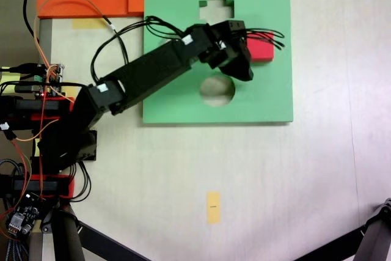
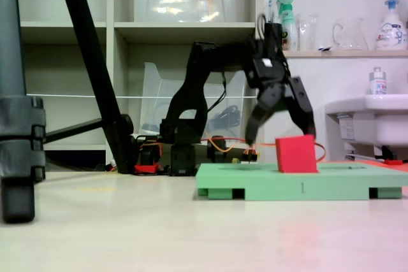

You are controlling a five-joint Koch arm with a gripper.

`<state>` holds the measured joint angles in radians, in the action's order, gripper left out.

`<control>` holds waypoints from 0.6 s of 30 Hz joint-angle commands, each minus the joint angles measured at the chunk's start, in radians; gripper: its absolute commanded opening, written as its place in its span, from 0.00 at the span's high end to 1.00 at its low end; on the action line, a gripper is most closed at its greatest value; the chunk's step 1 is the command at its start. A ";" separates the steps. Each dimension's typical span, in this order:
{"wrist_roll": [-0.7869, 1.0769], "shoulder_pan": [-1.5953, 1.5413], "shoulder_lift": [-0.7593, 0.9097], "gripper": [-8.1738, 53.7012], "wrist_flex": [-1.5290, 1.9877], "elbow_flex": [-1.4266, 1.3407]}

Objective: Put the square block into the corresponding hole

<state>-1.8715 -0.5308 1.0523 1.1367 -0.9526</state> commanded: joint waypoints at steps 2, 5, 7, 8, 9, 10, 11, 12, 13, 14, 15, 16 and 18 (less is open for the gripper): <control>0.169 0.015 0.201 0.04 0.110 -0.003; 0.367 0.081 0.337 0.12 0.181 -0.002; 0.492 0.166 0.417 0.12 0.199 -0.003; 0.617 0.224 0.446 0.12 0.201 -0.003; 0.730 0.278 0.454 0.12 0.201 -0.006; 0.830 0.354 0.456 0.12 0.196 -0.006; 0.881 0.408 0.451 0.12 0.175 -0.006; 0.887 0.448 0.442 0.12 0.150 -0.006; 0.888 0.480 0.436 0.12 0.137 -0.006; 0.888 0.495 0.434 0.12 0.135 -0.018; 0.891 0.514 0.448 0.12 0.126 -0.058; 0.902 0.532 0.471 0.12 0.117 -0.089; 0.959 0.560 0.543 0.12 0.011 -0.212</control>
<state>-0.9449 0.0031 1.5232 1.2609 -1.1781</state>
